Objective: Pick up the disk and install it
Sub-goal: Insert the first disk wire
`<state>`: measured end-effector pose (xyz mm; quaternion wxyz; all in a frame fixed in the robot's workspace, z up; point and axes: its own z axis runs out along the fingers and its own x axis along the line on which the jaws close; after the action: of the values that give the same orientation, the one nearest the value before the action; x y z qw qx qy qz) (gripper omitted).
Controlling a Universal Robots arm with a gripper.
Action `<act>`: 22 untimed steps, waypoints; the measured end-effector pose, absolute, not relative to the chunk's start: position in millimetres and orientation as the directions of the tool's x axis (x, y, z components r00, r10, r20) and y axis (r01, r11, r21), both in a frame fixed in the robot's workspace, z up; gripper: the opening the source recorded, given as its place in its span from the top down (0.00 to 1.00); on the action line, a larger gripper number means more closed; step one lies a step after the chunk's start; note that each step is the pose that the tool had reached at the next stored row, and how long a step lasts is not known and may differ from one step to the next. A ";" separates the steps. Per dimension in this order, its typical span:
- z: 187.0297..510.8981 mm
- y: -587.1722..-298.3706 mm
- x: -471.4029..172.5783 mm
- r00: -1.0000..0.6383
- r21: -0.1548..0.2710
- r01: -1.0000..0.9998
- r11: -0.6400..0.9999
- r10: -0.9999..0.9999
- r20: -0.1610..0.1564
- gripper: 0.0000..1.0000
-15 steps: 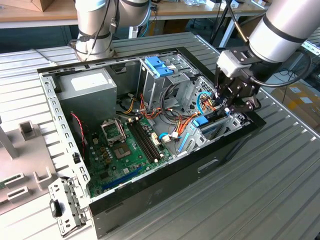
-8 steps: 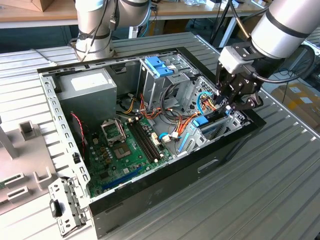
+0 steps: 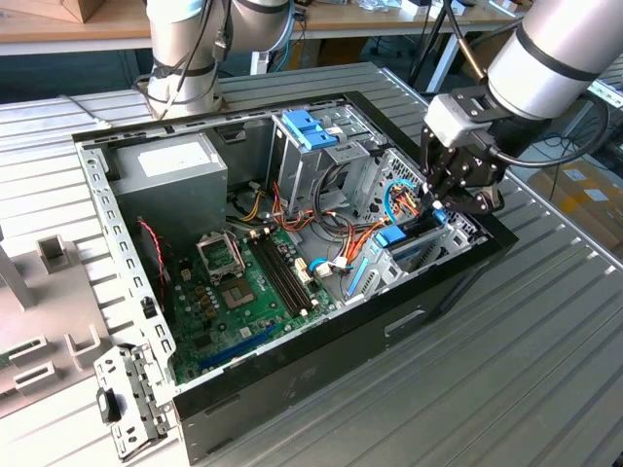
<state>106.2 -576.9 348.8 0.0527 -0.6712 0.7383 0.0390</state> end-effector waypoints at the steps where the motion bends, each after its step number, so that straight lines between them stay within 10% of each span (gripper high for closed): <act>1: 348.3 -577.4 106.4 -0.093 -0.012 -0.995 0.096 -0.987 -0.131 0.89; 22: 355.3 -579.9 124.6 -0.094 -0.004 -0.995 0.096 -0.986 -0.136 0.89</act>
<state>124.6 -579.9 355.3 0.0518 -0.6709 0.7384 0.0444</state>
